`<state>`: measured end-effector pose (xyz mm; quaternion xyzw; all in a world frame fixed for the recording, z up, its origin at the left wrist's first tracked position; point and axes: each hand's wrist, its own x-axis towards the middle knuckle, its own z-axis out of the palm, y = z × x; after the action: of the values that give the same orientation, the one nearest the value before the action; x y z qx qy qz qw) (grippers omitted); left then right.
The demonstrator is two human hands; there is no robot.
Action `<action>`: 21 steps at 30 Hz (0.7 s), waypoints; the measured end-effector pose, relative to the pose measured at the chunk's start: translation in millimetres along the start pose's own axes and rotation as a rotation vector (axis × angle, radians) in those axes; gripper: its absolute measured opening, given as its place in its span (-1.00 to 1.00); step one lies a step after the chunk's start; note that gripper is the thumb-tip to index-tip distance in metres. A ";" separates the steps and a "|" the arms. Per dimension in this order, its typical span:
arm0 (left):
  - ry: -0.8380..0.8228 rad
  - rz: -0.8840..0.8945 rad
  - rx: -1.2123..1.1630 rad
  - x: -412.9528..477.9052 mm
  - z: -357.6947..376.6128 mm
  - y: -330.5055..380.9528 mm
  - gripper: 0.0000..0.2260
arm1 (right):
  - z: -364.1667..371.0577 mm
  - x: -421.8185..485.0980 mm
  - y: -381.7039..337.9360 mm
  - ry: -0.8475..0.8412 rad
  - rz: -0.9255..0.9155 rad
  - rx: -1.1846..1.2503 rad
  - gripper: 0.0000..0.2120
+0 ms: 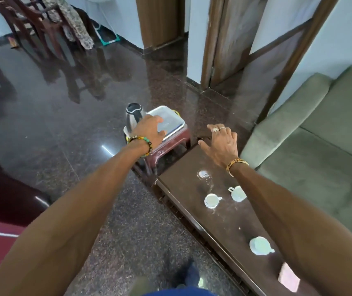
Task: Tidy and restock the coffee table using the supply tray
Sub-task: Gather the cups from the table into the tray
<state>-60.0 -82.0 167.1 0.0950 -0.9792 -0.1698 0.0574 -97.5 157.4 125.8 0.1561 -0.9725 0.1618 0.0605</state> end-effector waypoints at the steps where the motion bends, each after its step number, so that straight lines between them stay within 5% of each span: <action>1: -0.012 0.026 -0.008 10.4 5.7 8.6 -0.60 | -2.6 4.8 9.9 0.010 0.027 0.005 -0.43; 7: -0.132 0.175 -0.011 55.0 53.2 61.9 -0.76 | 1.4 14.7 63.1 0.006 0.200 0.015 -0.43; 21: -0.465 0.581 -0.052 133.2 151.9 133.9 -0.67 | 20.7 -23.3 119.7 0.043 0.768 0.013 -0.45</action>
<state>-234.2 63.3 81.7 -0.2295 -0.9476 -0.1883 -0.1181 -115.6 264.7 67.0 -0.2226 -0.9576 0.1822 0.0148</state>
